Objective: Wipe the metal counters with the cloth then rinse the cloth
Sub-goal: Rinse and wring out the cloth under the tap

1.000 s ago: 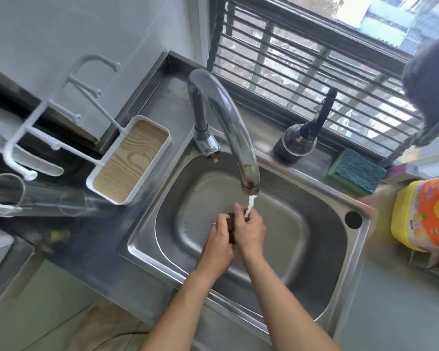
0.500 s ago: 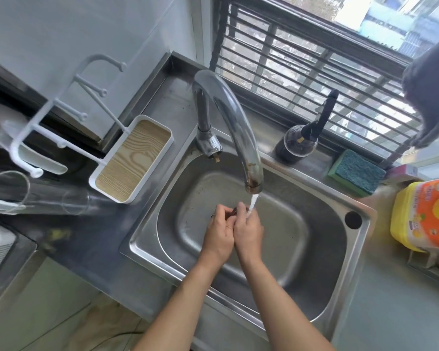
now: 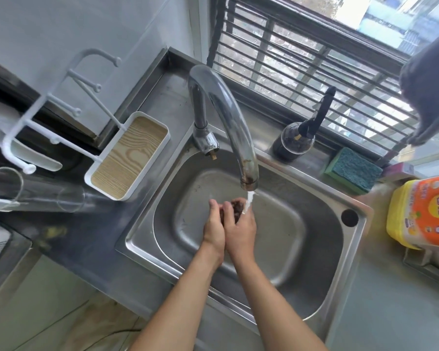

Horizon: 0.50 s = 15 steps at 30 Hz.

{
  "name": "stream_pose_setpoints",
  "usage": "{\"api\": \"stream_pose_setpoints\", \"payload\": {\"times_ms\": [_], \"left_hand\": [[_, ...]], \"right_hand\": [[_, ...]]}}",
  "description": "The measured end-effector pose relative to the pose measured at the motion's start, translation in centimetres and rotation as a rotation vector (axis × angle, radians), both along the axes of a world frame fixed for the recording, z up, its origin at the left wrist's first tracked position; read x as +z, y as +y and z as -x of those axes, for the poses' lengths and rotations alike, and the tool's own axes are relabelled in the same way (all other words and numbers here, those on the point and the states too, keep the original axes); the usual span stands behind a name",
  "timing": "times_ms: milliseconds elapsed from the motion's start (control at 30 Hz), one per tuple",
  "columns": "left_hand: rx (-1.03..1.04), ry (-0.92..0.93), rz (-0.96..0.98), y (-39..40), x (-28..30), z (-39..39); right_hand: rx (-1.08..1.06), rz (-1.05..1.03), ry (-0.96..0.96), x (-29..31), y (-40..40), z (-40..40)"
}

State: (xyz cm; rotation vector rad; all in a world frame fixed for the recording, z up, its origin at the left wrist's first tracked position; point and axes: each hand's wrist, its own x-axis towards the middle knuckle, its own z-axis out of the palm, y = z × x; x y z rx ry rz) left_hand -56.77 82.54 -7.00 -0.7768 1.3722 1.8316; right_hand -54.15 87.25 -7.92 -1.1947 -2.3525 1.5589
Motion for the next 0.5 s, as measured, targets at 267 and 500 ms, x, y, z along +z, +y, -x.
{"api": "stream_pose_setpoints", "payload": {"times_ms": [267, 500], "left_hand": [[-0.147, 0.281, 0.218, -0.7, -0.7, -0.1], [-0.105, 0.195, 0.332, -0.8, -0.9, 0.6]], "right_hand": [[-0.181, 0.112, -0.399, -0.1, 3.7, 2.3], [-0.114, 0.012, -0.194, -0.6, 4.5, 0.3]]}}
